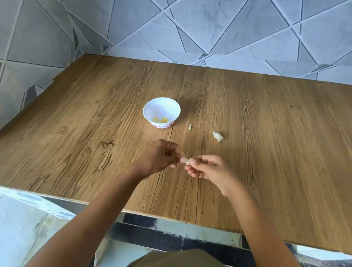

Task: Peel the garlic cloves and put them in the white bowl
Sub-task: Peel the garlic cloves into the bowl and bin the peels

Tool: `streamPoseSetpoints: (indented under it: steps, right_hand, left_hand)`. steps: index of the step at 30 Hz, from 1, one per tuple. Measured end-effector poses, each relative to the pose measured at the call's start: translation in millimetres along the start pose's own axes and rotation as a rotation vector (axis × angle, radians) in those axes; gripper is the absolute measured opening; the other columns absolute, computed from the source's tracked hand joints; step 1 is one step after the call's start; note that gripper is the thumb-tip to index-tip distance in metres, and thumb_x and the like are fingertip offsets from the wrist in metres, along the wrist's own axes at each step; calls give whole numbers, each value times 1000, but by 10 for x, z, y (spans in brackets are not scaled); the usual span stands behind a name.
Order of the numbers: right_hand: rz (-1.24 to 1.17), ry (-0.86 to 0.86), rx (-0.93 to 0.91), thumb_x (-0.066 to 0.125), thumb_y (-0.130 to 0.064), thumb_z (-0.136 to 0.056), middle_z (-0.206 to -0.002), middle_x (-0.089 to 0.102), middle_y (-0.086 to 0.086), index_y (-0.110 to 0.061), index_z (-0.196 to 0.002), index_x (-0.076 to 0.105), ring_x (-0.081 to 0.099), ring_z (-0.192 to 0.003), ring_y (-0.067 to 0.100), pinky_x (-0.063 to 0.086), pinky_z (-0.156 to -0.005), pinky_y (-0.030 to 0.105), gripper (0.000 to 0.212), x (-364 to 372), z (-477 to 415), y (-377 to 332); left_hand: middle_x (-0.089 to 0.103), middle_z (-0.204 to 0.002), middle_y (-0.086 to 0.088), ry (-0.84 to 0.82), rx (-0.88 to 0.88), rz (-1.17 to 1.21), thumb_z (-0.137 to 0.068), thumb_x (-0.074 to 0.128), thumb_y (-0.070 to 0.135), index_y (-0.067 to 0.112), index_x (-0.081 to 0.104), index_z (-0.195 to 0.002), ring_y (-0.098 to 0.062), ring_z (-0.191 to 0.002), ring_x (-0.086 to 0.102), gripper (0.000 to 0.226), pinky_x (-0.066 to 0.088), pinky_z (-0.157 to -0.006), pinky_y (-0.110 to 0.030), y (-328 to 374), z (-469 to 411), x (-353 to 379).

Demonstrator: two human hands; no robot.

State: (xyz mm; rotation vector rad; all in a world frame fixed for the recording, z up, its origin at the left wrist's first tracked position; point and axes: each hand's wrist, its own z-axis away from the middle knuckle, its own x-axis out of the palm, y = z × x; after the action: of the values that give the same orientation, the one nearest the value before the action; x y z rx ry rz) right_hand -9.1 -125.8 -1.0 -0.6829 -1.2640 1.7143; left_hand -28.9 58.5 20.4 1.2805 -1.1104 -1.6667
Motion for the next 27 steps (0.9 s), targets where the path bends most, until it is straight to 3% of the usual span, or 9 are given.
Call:
streamPoseSetpoints:
  steps: [5, 7, 9, 12, 14, 19, 23, 27]
  right_hand:
    - [200, 18, -99, 61, -9, -89, -77, 65, -2, -13, -81, 63, 59, -68, 5, 49, -65, 14, 9, 25, -15, -47]
    - [432, 105, -248, 60, -10, -90, -75, 59, -6, -14, -78, 57, 52, -68, 6, 43, -63, 16, 13, 54, -20, -22]
    - [642, 183, -458, 60, -2, -88, -74, 56, -6, -8, -79, 56, 50, -68, 8, 39, -62, 19, 12, 94, -21, 23]
    - [768, 257, -686, 61, 9, -82, -75, 58, 2, 2, -78, 57, 50, -64, 8, 35, -57, 14, 9, 143, -35, 80]
    - [716, 292, -688, 65, 3, -83, -75, 62, 1, 2, -78, 60, 53, -63, 6, 38, -57, 13, 7, 156, -52, 99]
    - [483, 362, -493, 71, -11, -81, -74, 65, -8, -4, -83, 71, 56, -63, -2, 46, -61, 18, 7, 126, -98, 137]
    - [461, 375, -486, 76, -11, -76, -73, 68, -5, -9, -77, 71, 60, -65, 3, 48, -64, 18, 6, 121, -99, 173]
    - [612, 398, -498, 81, -18, -70, -71, 69, -4, -10, -70, 68, 60, -62, 6, 48, -59, 19, 15, 144, -121, 223]
  left_hand:
    - [62, -65, -3, 44, 36, -129, -83, 69, 7, 3, 66, -79, -13, -60, 56, 6, 49, -63, -27, 1, -18, 6]
    - [64, -66, -4, 93, -44, -83, -84, 68, 10, 6, 66, -75, -16, -62, 59, 10, 51, -65, -32, -22, -15, 38]
    - [64, -66, -3, 106, -144, 52, -86, 67, 10, 8, 65, -73, -12, -61, 60, 13, 52, -59, -23, -57, -3, 77]
    - [63, -67, -4, 113, -272, 240, -88, 64, 10, 6, 64, -75, -6, -58, 60, 14, 49, -54, -14, -94, 12, 121]
    - [63, -69, -4, 136, -278, 256, -89, 62, 11, 4, 63, -76, -7, -61, 60, 15, 50, -56, -14, -109, 14, 138]
    - [64, -69, -5, 209, -200, 211, -86, 65, 6, 2, 66, -80, -5, -59, 61, 8, 51, -59, -15, -122, 27, 95]
    - [65, -70, -9, 235, -201, 249, -86, 65, 4, -4, 67, -85, -8, -58, 61, 8, 53, -59, -15, -136, 32, 67]
    - [66, -73, -9, 231, -210, 275, -84, 67, 2, -1, 68, -87, -18, -67, 59, 5, 53, -63, -19, -152, 43, 59]
